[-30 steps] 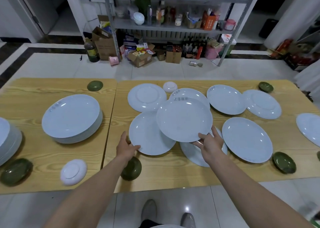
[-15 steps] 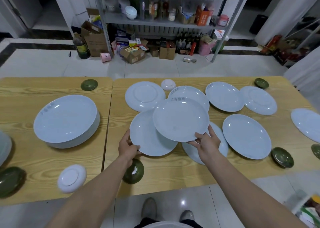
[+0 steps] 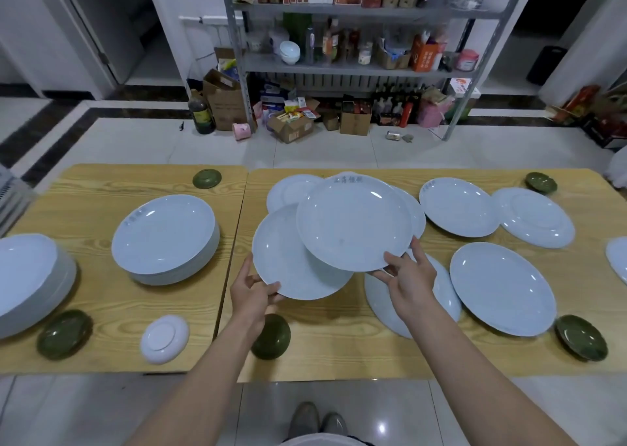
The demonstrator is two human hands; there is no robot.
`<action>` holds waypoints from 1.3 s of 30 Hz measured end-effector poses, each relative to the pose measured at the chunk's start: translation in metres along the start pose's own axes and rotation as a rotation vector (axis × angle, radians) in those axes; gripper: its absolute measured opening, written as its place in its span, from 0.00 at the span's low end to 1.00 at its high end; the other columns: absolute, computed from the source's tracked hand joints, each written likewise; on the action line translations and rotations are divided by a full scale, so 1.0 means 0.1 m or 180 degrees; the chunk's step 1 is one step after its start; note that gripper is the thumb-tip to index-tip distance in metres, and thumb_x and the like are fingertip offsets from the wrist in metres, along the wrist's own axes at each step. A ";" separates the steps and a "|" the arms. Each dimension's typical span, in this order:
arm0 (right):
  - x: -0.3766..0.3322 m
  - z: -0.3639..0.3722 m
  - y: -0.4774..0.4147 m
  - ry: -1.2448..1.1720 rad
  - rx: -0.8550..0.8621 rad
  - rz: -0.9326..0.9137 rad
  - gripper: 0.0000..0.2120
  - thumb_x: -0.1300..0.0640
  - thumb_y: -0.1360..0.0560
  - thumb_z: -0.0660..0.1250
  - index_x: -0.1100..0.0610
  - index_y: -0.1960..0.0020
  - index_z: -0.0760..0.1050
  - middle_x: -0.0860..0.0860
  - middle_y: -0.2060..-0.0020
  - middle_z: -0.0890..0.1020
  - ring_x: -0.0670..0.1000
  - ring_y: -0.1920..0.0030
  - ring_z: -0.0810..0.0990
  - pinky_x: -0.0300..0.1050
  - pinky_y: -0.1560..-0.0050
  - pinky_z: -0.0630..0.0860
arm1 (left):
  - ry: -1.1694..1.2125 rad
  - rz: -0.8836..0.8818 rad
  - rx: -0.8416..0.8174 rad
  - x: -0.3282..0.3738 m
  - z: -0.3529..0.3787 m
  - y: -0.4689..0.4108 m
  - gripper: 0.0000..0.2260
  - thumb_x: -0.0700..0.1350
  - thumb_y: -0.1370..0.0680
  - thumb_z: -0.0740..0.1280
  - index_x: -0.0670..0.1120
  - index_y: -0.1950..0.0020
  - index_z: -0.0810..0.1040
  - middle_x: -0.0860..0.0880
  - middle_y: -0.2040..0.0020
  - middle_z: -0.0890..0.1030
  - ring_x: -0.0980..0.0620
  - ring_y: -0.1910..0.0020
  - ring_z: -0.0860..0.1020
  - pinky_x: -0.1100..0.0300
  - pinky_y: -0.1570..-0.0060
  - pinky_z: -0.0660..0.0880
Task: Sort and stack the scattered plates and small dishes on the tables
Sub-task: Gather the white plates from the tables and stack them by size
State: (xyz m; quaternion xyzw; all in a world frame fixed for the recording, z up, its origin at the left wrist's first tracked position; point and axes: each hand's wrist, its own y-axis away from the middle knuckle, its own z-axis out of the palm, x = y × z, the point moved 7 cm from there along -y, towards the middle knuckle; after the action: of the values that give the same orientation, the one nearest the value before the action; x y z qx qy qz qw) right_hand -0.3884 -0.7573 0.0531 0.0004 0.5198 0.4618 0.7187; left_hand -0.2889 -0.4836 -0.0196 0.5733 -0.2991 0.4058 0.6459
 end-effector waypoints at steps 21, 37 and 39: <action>0.62 1.17 0.30 -0.0027 -0.0745 0.0156 0.35 0.76 0.26 0.65 0.52 0.24 0.66 0.49 0.46 0.85 0.56 0.45 0.84 0.58 0.56 0.83 | 0.0874 0.0663 0.0494 0.76 -1.05 0.06 0.41 0.25 0.29 0.70 0.55 0.23 0.64 0.45 0.55 0.75 0.48 0.55 0.80 0.59 0.63 0.81; 1.34 2.06 0.40 -0.0030 -0.0445 0.0101 0.35 0.77 0.27 0.65 0.54 0.25 0.67 0.52 0.46 0.83 0.59 0.44 0.82 0.56 0.58 0.83 | 0.1106 0.0382 0.0650 1.12 -2.13 -0.72 0.43 0.24 0.32 0.71 0.53 0.23 0.64 0.41 0.38 0.80 0.44 0.45 0.81 0.52 0.59 0.83; 1.39 2.09 0.39 -0.0008 -0.0401 0.0091 0.34 0.77 0.27 0.65 0.55 0.25 0.67 0.52 0.46 0.83 0.59 0.43 0.81 0.57 0.58 0.83 | 0.1114 0.0308 0.0629 1.09 -2.20 -0.78 0.43 0.24 0.31 0.71 0.53 0.23 0.63 0.42 0.37 0.80 0.43 0.43 0.81 0.52 0.59 0.83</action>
State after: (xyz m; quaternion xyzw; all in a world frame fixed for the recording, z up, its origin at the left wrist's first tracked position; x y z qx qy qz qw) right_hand -0.2535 -0.5427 0.0644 -0.0368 0.4887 0.5039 0.7113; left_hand -0.1847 -0.2489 -0.0012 0.5396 -0.1683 0.5571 0.6084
